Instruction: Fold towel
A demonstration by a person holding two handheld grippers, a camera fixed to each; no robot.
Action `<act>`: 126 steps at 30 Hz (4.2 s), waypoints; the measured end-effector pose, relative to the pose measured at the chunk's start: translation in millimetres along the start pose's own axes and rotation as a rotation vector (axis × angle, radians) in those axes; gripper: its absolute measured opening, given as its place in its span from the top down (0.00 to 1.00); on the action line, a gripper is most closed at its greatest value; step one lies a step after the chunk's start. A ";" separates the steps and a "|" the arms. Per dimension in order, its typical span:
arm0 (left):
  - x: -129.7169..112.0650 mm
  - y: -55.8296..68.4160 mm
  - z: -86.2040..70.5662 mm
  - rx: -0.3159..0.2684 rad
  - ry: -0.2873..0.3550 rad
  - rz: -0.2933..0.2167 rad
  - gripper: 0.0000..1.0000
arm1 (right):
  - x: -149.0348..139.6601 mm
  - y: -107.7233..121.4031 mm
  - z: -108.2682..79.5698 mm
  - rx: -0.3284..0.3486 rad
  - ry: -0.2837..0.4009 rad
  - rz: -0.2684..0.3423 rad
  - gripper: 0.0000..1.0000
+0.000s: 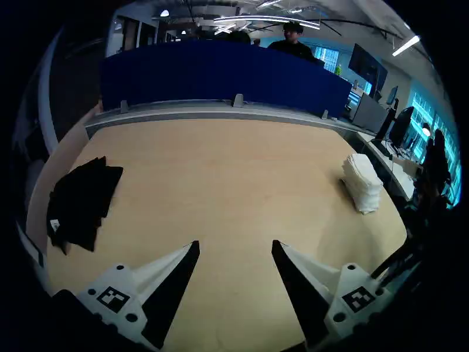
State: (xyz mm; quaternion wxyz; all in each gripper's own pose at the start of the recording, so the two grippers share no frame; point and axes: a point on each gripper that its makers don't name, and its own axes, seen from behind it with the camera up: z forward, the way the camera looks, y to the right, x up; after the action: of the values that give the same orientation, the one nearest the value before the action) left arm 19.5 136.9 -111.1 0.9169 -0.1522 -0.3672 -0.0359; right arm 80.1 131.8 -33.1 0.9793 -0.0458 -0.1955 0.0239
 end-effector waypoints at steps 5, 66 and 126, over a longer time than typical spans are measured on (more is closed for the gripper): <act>12.4 -0.5 -1.0 0.003 0.050 0.002 0.09 | 20.5 -16.7 -15.3 0.016 0.080 0.008 0.02; 100.7 -117.4 -11.9 0.299 0.770 0.073 0.09 | 76.0 -241.2 -27.1 0.178 0.157 -0.085 0.01; 35.0 -146.6 63.6 0.313 0.745 0.033 0.05 | 109.9 -203.3 -4.1 0.143 0.272 -0.077 0.01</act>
State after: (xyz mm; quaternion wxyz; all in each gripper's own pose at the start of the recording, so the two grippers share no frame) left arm -23.2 18.5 -6.7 0.9998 0.0070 -0.0085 -0.0174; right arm 188.9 -63.7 25.1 0.9977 0.0286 -0.0607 -0.0065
